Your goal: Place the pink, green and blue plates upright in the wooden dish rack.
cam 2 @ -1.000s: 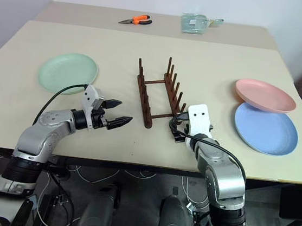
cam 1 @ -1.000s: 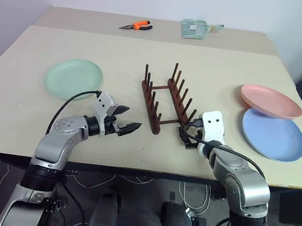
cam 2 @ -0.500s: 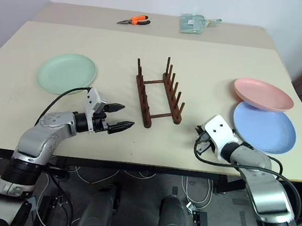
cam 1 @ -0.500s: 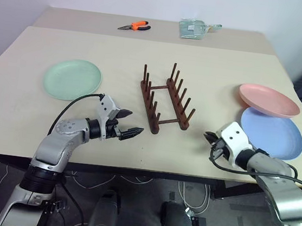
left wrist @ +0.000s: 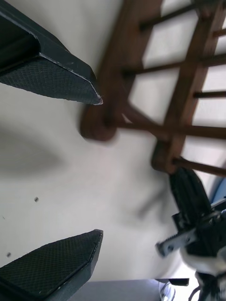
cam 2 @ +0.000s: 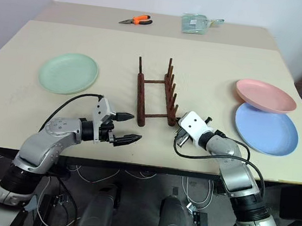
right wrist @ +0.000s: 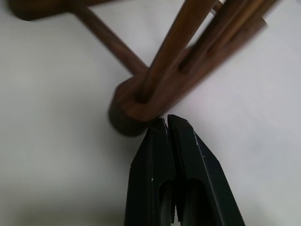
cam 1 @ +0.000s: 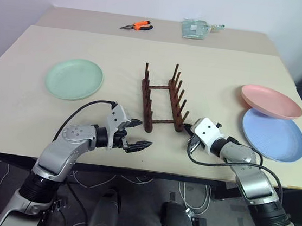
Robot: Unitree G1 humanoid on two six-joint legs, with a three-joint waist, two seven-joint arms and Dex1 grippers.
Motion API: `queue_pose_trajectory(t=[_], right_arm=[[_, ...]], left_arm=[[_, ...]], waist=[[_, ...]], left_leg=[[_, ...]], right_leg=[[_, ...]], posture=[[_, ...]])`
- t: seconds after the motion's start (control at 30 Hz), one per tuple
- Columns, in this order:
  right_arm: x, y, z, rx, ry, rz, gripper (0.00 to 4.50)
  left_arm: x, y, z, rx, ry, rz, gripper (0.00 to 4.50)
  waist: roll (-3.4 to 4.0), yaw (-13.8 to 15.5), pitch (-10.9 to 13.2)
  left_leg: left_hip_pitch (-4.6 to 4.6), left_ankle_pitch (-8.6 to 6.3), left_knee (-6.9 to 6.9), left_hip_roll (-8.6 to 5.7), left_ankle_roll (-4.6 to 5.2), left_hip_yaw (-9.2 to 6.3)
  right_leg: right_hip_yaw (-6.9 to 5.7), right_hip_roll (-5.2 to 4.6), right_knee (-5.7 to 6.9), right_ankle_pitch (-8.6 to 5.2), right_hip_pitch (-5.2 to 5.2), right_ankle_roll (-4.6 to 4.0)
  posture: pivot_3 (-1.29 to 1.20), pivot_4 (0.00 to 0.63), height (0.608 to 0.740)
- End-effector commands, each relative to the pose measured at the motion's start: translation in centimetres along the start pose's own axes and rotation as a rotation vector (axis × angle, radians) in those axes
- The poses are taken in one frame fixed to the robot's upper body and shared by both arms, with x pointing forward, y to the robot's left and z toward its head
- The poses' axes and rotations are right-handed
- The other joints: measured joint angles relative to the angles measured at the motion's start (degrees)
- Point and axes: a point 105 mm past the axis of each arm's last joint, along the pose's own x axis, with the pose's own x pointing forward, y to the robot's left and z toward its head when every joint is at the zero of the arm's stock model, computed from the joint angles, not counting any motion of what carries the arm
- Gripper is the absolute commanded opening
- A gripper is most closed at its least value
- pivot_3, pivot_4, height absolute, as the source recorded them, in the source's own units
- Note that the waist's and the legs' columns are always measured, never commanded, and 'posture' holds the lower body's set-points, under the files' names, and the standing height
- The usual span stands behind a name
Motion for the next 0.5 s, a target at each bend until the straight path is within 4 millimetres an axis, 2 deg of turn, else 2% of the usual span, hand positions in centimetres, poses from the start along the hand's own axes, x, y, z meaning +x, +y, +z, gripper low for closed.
queue_pose_trajectory(t=[0.03,0.17,0.3,0.4,0.5], right_arm=[[0.3,1.7,4.1,-0.006,-0.141,0.06,0.05],[1.7,3.5,6.5,0.032,-0.21,0.127,0.05],[3.4,4.8,7.2,0.04,-0.224,0.168,0.05],[4.0,4.9,7.5,0.014,-0.229,0.173,0.05],[3.2,4.2,7.5,0.002,-0.231,0.171,0.05]], left_arm=[[-0.1,-0.8,0.6,0.013,-0.017,-0.016,4.4],[-0.4,-0.5,0.2,0.012,0.003,0.006,4.4],[-0.6,0.5,-0.2,0.019,0.02,0.061,4.4],[-0.6,0.7,-0.5,0.031,0.035,0.071,4.4],[-0.4,1.0,-0.7,0.034,0.04,0.085,4.4]], waist=[[0.0,-0.1,0.0],[0.0,0.0,0.0],[0.0,0.2,0.0],[0.0,0.2,0.0],[0.0,0.2,0.0]], left_leg=[[0.01,0.0,-0.01,0.01,0.0,0.0],[0.01,0.0,0.0,0.01,0.0,0.0],[0.0,0.0,0.0,0.0,-0.01,0.0],[0.0,0.0,0.01,0.0,-0.01,0.0],[-0.02,0.0,0.0,0.0,-0.01,0.0]], right_leg=[[0.0,0.0,0.02,0.0,-0.01,0.0],[0.0,0.0,0.03,0.0,-0.01,-0.01],[0.0,0.0,0.01,0.0,0.0,-0.01],[-0.01,0.0,0.0,0.0,0.01,-0.01],[-0.01,0.0,0.0,0.0,-0.01,-0.01]], posture=[[0.0,0.15,0.74],[0.0,0.15,0.74],[0.0,0.15,0.74],[0.0,0.15,0.74],[0.0,0.15,0.74]])
